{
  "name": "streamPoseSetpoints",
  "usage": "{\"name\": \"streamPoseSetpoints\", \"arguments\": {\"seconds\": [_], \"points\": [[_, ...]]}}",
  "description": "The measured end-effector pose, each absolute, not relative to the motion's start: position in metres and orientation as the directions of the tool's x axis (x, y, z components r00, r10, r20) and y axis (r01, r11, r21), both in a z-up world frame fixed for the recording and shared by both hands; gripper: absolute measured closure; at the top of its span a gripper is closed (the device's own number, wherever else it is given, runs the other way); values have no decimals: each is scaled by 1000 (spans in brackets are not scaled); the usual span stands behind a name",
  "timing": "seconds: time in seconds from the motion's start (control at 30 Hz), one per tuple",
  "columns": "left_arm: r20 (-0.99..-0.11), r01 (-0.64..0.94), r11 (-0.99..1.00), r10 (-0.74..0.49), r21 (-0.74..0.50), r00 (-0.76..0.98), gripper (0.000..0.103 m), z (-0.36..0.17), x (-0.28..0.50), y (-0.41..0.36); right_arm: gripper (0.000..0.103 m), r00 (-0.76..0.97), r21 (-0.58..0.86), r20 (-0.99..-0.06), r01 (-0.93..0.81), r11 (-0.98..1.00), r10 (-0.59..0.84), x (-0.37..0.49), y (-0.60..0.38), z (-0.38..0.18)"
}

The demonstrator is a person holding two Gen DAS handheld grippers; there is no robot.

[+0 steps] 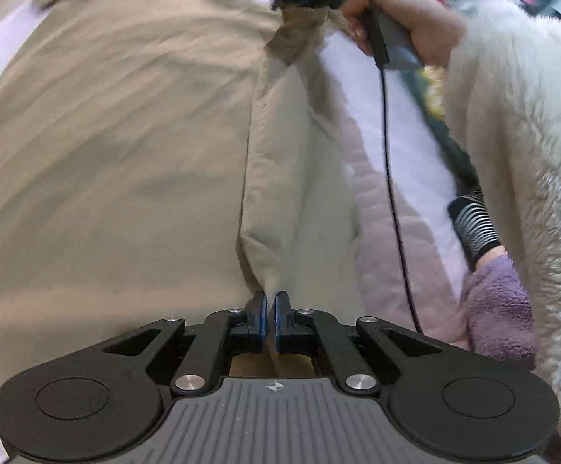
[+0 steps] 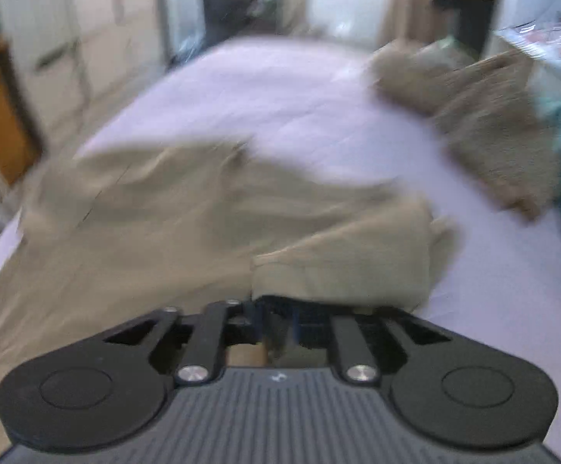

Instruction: Fold clothes

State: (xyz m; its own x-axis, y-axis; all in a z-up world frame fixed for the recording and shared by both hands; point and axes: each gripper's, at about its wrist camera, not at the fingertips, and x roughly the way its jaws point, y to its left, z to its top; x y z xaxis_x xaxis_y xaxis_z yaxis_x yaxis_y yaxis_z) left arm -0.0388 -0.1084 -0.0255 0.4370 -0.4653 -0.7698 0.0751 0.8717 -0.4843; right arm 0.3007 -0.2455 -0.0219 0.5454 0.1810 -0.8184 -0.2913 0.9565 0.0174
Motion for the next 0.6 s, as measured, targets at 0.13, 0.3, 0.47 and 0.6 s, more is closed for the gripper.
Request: {"name": "streamPoseSetpoints", "arguments": {"seconds": [0.13,0.3,0.47,0.6], "points": [[-782,45,857,-489,-513,386,95,-31,-38,-92,38,466,-33,-869,-389,920,166,294,-191,-34],[-712,88,845,-497,-528,496,93,-2,-36,-72,16,514,-65,-835,-448,891,197,274,-201,16],[-625,176,821,-536,-544,568,88,20,-32,-78,8,544,-61,-834,-255,965,91,276,-278,44],[-628,271,786,-610,-555,483,84,4,-24,-119,8,513,-49,-857,-149,988,35,271,-320,24]]}}
